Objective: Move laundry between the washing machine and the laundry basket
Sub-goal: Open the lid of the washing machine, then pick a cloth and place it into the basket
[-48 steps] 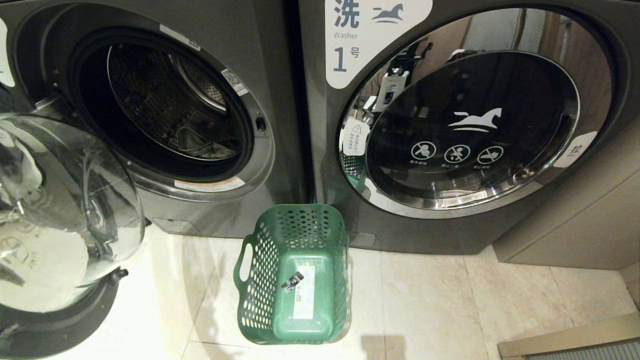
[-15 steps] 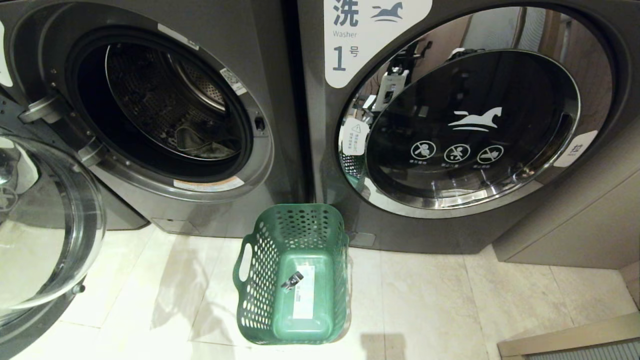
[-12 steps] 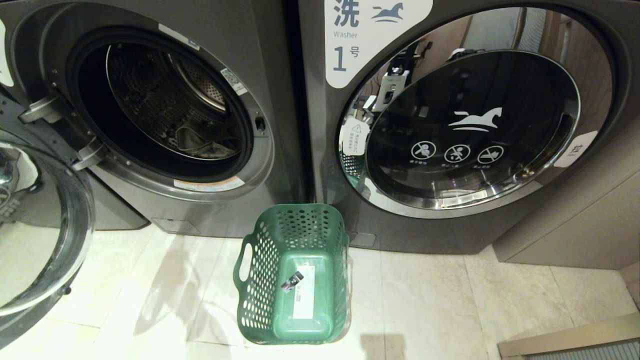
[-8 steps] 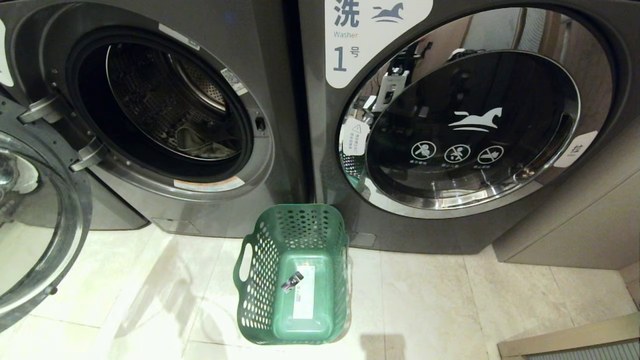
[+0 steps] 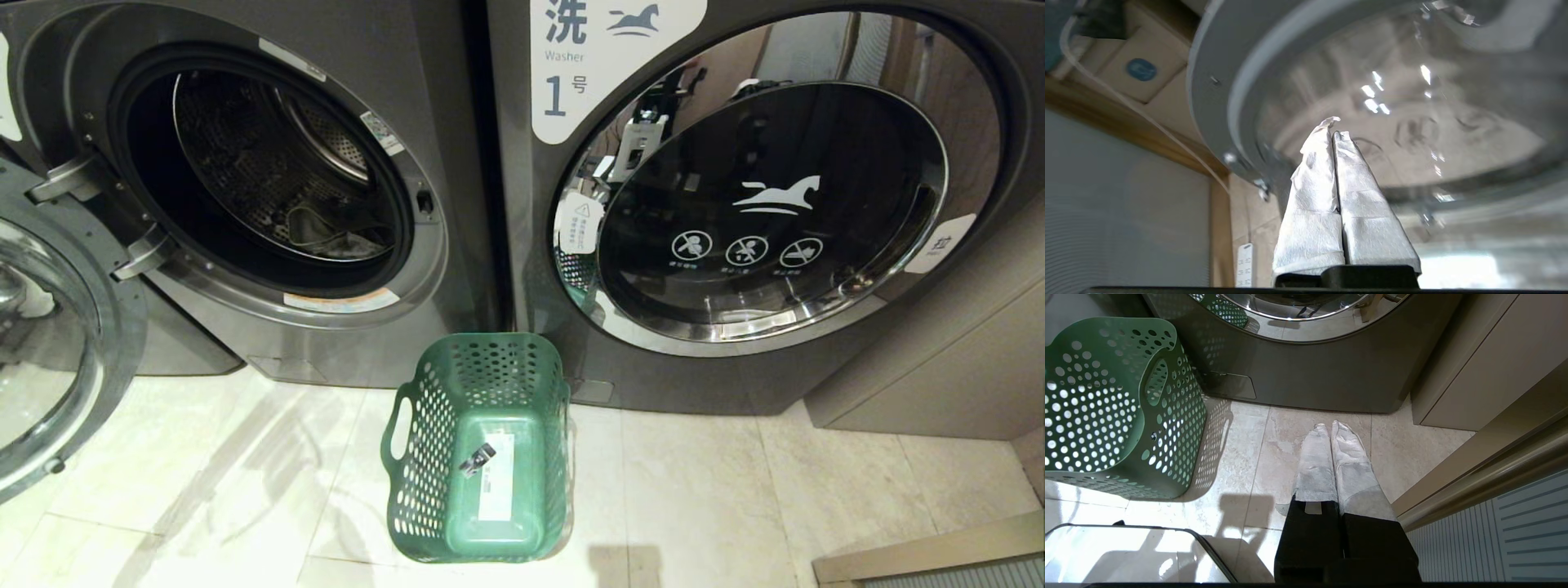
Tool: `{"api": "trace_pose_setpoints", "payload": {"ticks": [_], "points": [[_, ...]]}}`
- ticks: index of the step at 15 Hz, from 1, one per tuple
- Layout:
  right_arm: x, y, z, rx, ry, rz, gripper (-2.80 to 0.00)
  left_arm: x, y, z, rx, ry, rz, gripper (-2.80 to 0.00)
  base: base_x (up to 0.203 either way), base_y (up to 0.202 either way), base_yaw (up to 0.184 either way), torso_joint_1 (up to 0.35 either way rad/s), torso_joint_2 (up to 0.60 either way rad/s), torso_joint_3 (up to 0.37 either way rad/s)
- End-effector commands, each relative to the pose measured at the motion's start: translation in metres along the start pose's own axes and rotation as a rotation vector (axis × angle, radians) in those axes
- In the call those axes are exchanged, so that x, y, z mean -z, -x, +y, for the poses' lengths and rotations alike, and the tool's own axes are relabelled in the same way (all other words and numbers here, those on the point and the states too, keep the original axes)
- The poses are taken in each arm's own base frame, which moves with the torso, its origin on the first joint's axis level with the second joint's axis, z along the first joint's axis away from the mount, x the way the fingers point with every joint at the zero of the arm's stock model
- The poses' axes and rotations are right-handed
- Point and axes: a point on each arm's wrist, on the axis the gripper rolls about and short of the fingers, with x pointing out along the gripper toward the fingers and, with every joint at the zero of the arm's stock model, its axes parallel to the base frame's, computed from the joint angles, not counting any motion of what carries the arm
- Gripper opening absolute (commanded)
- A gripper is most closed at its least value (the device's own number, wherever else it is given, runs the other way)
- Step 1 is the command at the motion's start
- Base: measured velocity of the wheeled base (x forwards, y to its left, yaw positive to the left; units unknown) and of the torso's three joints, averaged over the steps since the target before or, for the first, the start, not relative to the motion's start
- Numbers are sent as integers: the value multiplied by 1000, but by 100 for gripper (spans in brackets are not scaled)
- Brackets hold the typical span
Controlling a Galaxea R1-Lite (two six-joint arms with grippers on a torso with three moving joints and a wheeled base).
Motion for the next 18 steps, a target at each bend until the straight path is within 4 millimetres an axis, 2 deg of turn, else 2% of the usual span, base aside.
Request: {"api": "trace_pose_setpoints", "payload": {"ticks": [1,2,4,6,8,11,13,14,16,18], "points": [[0,0,0,-1,1,0,-280,11,42,6,115,-6,-10,-280,0,0,0,0,0,0],[0,0,0,0,1,1,-280,25,59,3,180,-26,8,-280,0,0,0,0,0,0],[0,0,0,-1,1,-1,-280,66,104,-1,339,-91,51,-280,0,0,0,0,0,0],[0,0,0,-2,1,-1,-280,109,154,6,514,-159,45,-280,0,0,0,0,0,0],[0,0,0,0,1,-1,-280,161,189,21,662,-236,31,-280,0,0,0,0,0,0],[0,0,0,-1,1,0,-280,252,205,38,759,-320,28,-280,0,0,0,0,0,0],[0,0,0,0,1,-1,-280,299,213,55,831,-301,-21,-280,0,0,0,0,0,0],[0,0,0,0,1,-1,-280,310,217,62,884,-279,-48,-280,0,0,0,0,0,0],[0,0,0,0,1,-1,-280,317,225,73,1080,-234,-122,-280,0,0,0,0,0,0],[0,0,0,0,1,-1,-280,322,231,82,1156,-222,-220,-280,0,0,0,0,0,0]]}}
